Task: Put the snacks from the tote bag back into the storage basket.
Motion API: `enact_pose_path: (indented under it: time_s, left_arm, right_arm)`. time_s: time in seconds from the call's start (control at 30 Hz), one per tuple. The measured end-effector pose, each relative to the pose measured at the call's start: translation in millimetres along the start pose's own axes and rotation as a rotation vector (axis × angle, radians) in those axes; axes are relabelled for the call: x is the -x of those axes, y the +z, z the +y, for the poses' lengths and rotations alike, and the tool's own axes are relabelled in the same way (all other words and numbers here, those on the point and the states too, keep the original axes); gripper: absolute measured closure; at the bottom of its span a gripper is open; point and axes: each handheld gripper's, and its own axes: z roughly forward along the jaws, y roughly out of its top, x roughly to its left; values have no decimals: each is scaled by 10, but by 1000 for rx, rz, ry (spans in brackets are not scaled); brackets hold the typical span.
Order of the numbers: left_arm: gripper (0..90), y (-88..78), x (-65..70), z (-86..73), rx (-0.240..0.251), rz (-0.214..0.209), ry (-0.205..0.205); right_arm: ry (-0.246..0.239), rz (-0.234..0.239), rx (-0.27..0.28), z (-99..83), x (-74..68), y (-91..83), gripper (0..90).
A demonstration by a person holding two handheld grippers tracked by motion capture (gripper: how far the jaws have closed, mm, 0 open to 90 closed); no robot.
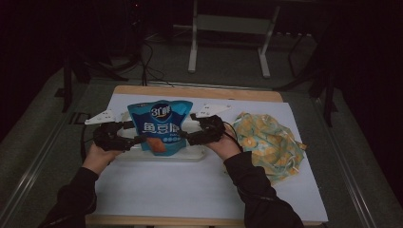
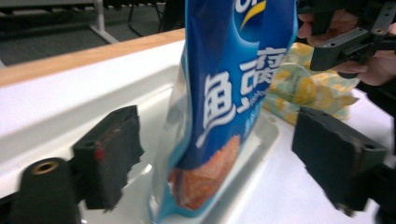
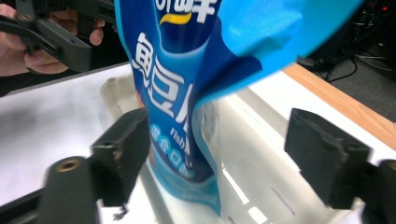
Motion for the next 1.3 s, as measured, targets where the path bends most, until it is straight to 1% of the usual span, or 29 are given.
enact_pose_path:
  time_s: [0.03,0.07,0.1,0.13,0.17,0.23,0.27,0.37,0.47,0.5,0.6,0.67,0.73,0.77,0.83,0.9,0.97,1.03,1.1,1.17,1.3]
  left_arm:
    - [106,-12,10,-17,-5,3,8]
    - [80,-25,25,-34,-10,12,12]
    - [78,-37,43,-54,-5,24,6]
    - [78,-50,59,-74,-1,27,0]
    - [78,-65,77,-94,3,40,-1]
    - [78,-92,107,-140,16,40,-7]
    - [78,-104,128,-162,18,59,-7]
    - [78,-141,178,-219,40,69,-15]
    - [78,-164,239,-246,42,81,-12]
    - [78,-168,266,-256,47,77,-10]
    - [78,-160,350,-277,36,78,0]
    - [78,-152,402,-297,37,70,8]
    - [78,-137,454,-319,34,81,14]
    - [78,-131,474,-331,30,75,14]
    - [78,-122,522,-366,35,79,11]
    - [78,-112,568,-401,36,81,9]
    - [78,-106,609,-433,30,67,10]
    - [78,-106,644,-462,34,61,3]
    - [78,-106,679,-492,47,45,-5]
    - [78,-94,724,-522,51,50,-4]
    - [78,-46,804,-560,45,31,2]
  right_arm:
    - [-5,8,-2,-10,6,-18,190]
    - [-6,4,2,-18,7,-37,183]
    - [0,6,5,-26,8,-59,182]
    - [-2,10,11,-35,10,-80,177]
    - [-3,5,15,-44,6,-102,174]
    - [-8,-4,10,-59,1,-136,173]
    - [-8,0,12,-68,3,-152,171]
    - [-5,-6,11,-93,0,-202,167]
    - [-6,-7,15,-124,-11,-264,166]
    - [-5,-5,13,-136,-17,-285,166]
    - [-4,-5,16,-179,-37,-356,166]
    - [0,-15,13,-209,-48,-406,166]
    - [1,-18,18,-241,-56,-466,166]
    - [-1,-22,22,-257,-57,-494,166]
    - [4,-23,25,-292,-65,-554,166]
    - [0,-35,20,-335,-73,-603,166]
    - [-1,-40,20,-387,-74,-653,166]
    - [2,-41,18,-445,-74,-695,167]
    - [3,-45,13,-508,-78,-733,167]
    - [6,-48,10,-579,-79,-774,167]
    - [15,-60,6,-715,-67,-875,167]
